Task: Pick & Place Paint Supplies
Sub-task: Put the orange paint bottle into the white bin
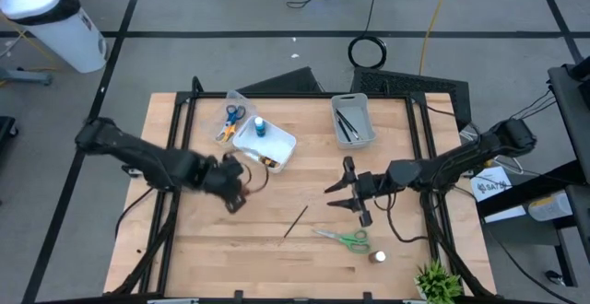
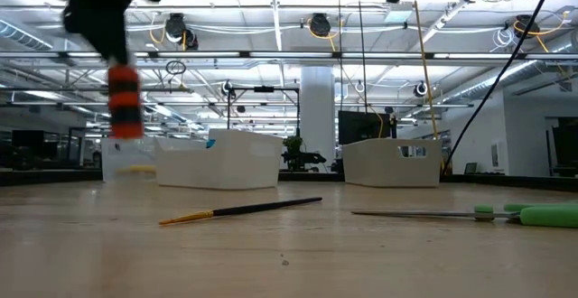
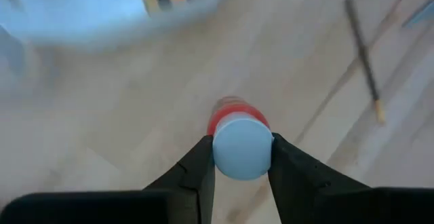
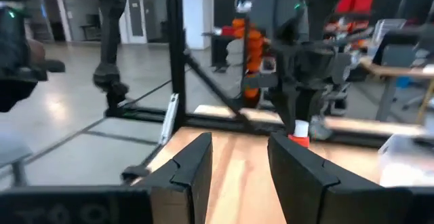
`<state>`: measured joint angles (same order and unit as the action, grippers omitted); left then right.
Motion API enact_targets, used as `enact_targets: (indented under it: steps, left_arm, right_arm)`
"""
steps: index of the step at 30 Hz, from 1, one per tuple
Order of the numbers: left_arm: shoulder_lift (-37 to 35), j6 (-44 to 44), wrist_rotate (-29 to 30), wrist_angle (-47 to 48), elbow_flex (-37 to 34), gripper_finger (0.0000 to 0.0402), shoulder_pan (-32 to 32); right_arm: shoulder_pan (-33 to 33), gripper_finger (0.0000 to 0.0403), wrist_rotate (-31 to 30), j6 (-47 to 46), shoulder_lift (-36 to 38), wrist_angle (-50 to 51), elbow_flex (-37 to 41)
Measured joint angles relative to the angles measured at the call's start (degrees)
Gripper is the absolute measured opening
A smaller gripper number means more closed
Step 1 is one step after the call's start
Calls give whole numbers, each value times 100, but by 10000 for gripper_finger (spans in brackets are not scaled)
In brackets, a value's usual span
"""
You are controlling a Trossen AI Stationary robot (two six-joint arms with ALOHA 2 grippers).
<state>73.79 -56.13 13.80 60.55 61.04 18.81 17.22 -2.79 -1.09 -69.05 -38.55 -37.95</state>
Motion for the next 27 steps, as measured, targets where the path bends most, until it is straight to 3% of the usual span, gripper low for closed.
enact_targets:
  steps: [6, 11, 14, 17, 27]
  left_arm:
    - [-73, 1859, 259, 1247, 1744, 112, -1450]
    - [184, 3353, 72, 1402, 2650, 112, -3086]
    - [492, 3833, -353, 1424, 2569, 112, -3884]
    - [878, 4137, -610, 1262, 2304, 112, -4287]
    - [1249, 4210, -1077, 57, 1366, 112, -4416]
  right_arm:
    - [-618, 130, -26, 490, 371, 72, -2]
    - [-1531, 130, -13, 722, 578, 423, -2]
    - [-2024, 130, 8, 687, 588, 658, -2]
    - [-2463, 130, 439, 659, 590, 954, -2]
    - [-3393, 130, 1054, 672, 590, 1392, -2]
